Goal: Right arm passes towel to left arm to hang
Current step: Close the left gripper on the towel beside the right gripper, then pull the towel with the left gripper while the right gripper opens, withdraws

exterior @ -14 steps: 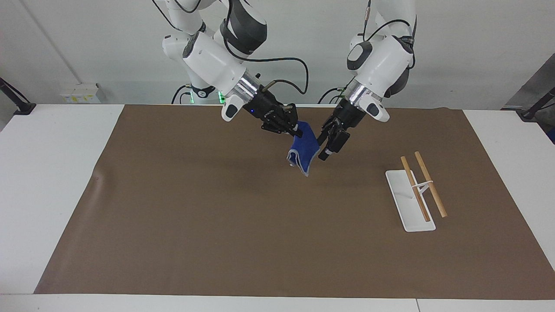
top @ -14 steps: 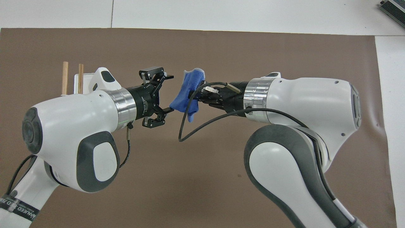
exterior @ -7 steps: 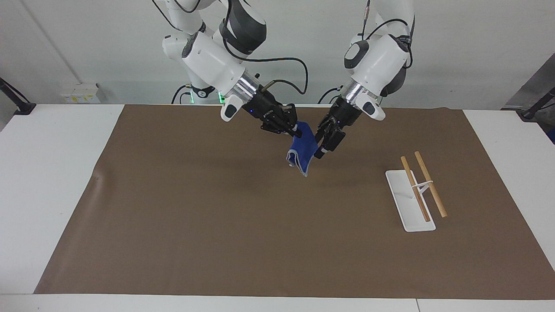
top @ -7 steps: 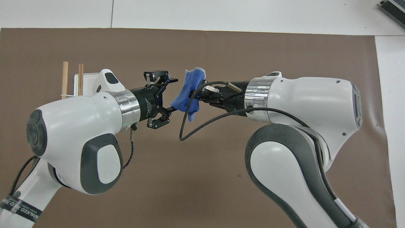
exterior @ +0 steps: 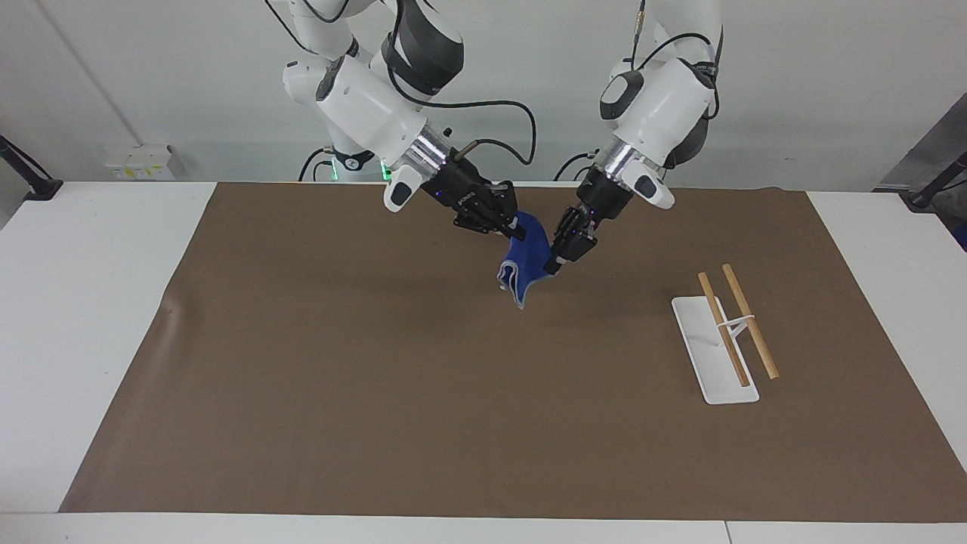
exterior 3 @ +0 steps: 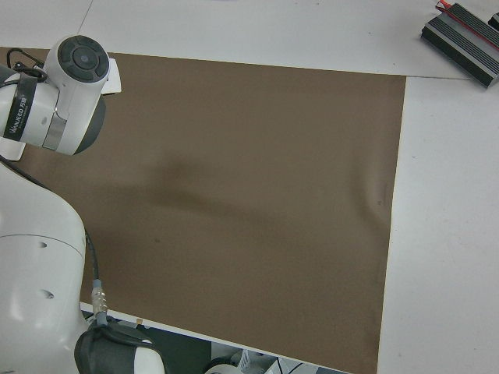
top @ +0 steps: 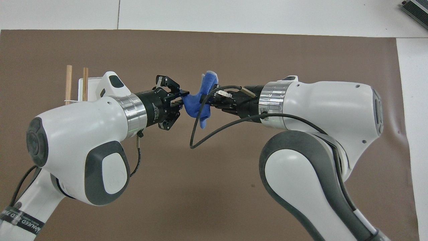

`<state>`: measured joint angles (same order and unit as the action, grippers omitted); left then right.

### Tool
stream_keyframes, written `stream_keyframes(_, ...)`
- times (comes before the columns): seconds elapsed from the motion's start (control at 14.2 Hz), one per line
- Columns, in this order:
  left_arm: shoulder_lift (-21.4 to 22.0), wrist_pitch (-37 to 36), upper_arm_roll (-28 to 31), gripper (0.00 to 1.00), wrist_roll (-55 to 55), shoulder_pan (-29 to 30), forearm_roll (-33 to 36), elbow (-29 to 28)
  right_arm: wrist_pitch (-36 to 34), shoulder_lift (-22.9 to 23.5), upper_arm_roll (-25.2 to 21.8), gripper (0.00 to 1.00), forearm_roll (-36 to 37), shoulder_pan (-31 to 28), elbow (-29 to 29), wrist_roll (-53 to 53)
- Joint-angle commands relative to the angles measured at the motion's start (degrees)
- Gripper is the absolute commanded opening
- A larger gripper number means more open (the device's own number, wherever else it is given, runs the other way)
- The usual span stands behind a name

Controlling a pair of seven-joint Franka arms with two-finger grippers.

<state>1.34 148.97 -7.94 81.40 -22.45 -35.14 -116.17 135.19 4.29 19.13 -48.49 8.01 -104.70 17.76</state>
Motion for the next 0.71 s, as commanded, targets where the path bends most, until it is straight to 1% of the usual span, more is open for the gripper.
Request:
stream_keyframes(0.0, 0.3, 1.0, 0.6, 0.0, -2.3, -0.7, -0.7, -0.6, -0.5, -0.3, 0.4, 0.0, -1.6, -0.5, 0.4, 0.9)
stream_keyframes(0.14, 0.4, 0.9, 0.6, 0.0, -5.3, -0.4, -0.7, -0.8, -0.5, -0.3, 0.4, 0.0, -1.6, -0.5, 0.4, 1.0)
stream_keyframes(0.21, 0.4, 0.8, 0.6, 0.0, -7.3, -0.1, -0.7, -0.8, -0.5, -0.3, 0.3, 0.05, -1.3, -0.5, 0.4, 1.0)
stream_keyframes(0.28, 0.4, 0.8, 0.8, 0.0, -9.7, 0.2, -0.7, -0.8, -0.7, -0.3, 0.2, 0.26, -0.7, -0.6, 0.3, 0.8)
stream_keyframes(0.35, 0.3, 0.7, 0.8, 0.0, -11.9, 1.4, -0.7, -0.8, -1.1, -0.4, 0.2, 0.3, -0.6, -0.5, 0.3, 0.8)
stream_keyframes(0.49, 0.2, 0.5, 0.8, 0.0, -16.3, 3.5, -0.7, -0.7, -1.9, -0.5, -0.1, 0.48, 0.3, -0.5, -0.1, 0.9)
stream_keyframes(0.63, 0.2, 0.8, 0.8, 0.0, -18.9, 6.1, -0.7, -0.6, -2.6, -0.9, -0.1, 0.58, 4.1, -0.7, -0.6, 1.0)
